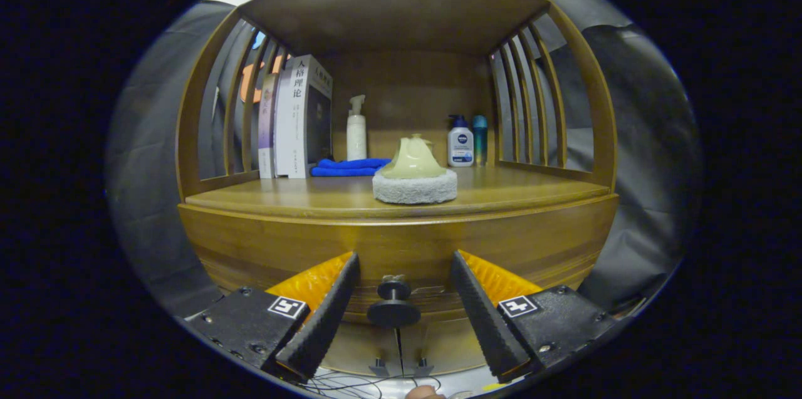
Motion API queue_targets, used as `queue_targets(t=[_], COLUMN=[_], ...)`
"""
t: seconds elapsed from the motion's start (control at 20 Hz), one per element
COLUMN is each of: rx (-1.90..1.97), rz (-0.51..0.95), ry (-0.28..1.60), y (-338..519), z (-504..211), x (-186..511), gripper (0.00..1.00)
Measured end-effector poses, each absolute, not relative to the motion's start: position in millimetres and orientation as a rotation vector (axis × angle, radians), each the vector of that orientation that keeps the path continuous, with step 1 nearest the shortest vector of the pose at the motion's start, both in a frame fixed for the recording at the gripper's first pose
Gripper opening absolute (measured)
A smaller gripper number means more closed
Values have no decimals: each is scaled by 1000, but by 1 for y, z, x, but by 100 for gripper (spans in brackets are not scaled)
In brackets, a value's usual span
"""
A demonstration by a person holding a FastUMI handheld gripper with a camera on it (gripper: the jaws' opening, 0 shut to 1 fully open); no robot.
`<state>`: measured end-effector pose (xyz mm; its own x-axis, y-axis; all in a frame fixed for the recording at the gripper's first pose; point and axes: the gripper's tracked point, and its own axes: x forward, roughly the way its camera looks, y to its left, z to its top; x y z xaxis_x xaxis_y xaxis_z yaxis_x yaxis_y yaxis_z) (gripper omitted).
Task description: Pull open the drawer, take out the items inside it, and place them on the countertop above the cabinet.
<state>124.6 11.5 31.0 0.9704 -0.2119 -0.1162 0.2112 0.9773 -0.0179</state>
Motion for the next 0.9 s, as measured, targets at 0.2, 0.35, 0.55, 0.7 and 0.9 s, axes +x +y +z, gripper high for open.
queue_targets(t=[0.2,0.35,0.55,0.7,0.9], rx=[58,38,26,45,32], rz=[-199,-184,-149,-142,-176], ry=[95,96,52,50,41], y=[13,15,18,19,15], z=[34,34,45,46,46], x=[119,121,121,121,119], gripper=[97,97,97,97,97])
